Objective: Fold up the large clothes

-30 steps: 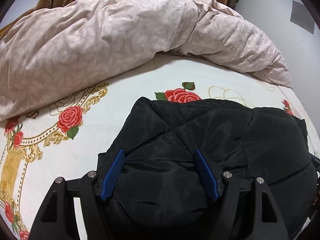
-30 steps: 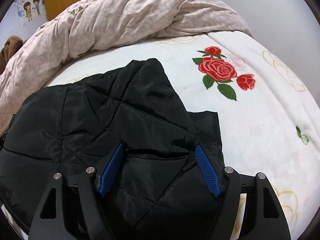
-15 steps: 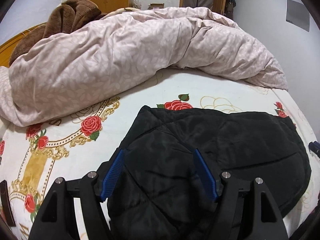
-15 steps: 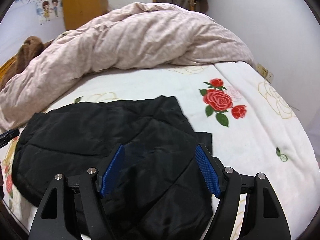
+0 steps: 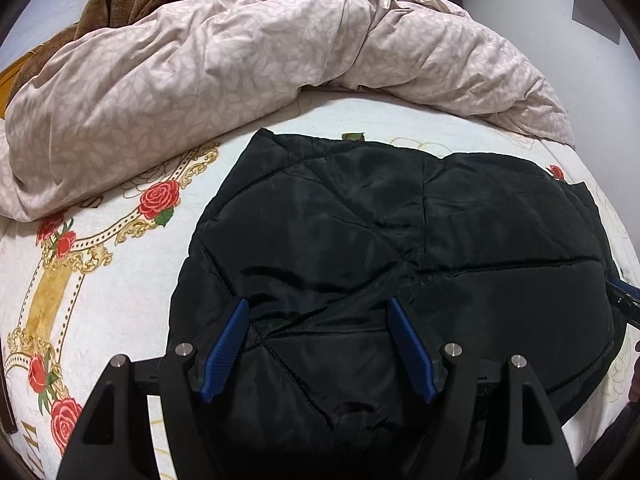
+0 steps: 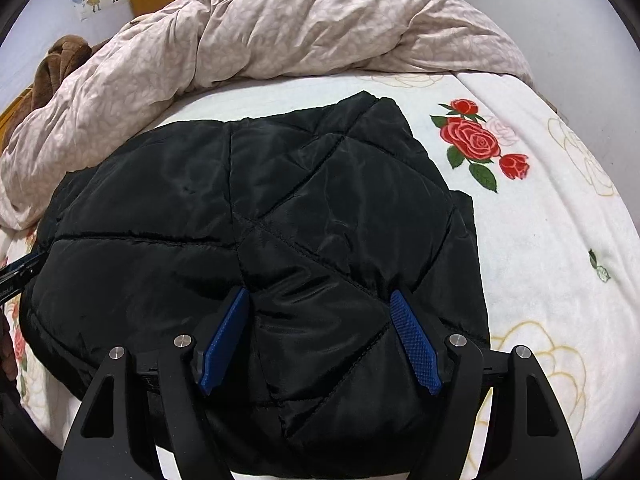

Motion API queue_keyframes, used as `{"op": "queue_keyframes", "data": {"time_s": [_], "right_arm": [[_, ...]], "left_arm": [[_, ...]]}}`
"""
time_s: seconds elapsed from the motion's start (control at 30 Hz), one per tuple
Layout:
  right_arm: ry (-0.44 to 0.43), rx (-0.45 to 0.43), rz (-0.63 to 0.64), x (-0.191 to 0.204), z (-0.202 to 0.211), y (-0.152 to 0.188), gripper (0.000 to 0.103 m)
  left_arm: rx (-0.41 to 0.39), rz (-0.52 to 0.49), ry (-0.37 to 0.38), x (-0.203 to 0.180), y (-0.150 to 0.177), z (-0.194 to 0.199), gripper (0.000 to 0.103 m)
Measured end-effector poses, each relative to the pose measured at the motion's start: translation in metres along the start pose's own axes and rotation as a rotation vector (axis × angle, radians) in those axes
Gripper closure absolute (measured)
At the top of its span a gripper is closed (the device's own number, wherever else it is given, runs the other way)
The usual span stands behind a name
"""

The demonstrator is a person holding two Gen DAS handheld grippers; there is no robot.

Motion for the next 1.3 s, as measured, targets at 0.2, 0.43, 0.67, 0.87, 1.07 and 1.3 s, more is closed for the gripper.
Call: {"op": "queue_keyframes", "data": {"time_s": [0.2,0.43,0.67,0.87,1.07,1.3], "right_arm": [[-0.011,-0.051,0.007,0.009,0.021,-0.013,0.030],[-0.010,-0.029,0.014,0.015,-0.004,-0.048,0.030],[-0.004,0.008,0.007,0.009,-0.034,-0.046,0.030],[-0.012,0.007,0.004,0.007,-0.038,-0.046,0.030],[-0.008,0.010,0.016,0.008,-0.042,-0.046,0.030],[0.003,0.025,0.024,0.011,-0.054,-0.046,0.029]], "left_arm": [[-0.027,-0.003,-0.005,-0.001,-0.012,0.011,0.030],[-0.027,-0.038,-0.043,-0.006,-0.043,-0.013,0.030],[-0.017,-0.043,-0.044,-0.005,-0.039,-0.032,0.027],[-0.016,-0.043,-0.041,-0.004,-0.041,-0.036,0.026],[-0.006,-0.042,-0.038,-0.003,-0.043,-0.040,0.026],[-0.008,-0.032,-0.032,-0.003,-0.042,-0.051,0.025]]}}
Point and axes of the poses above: each gripper's, at about its wrist camera, not at the fingertips, and z roughly against the way its jaws point, x to its left, y to its underside, the point moved 2 cm from there along -z, roughly the way its jaws point, and after that the axes turned 4 degrees about x, right-handed, at the moved point
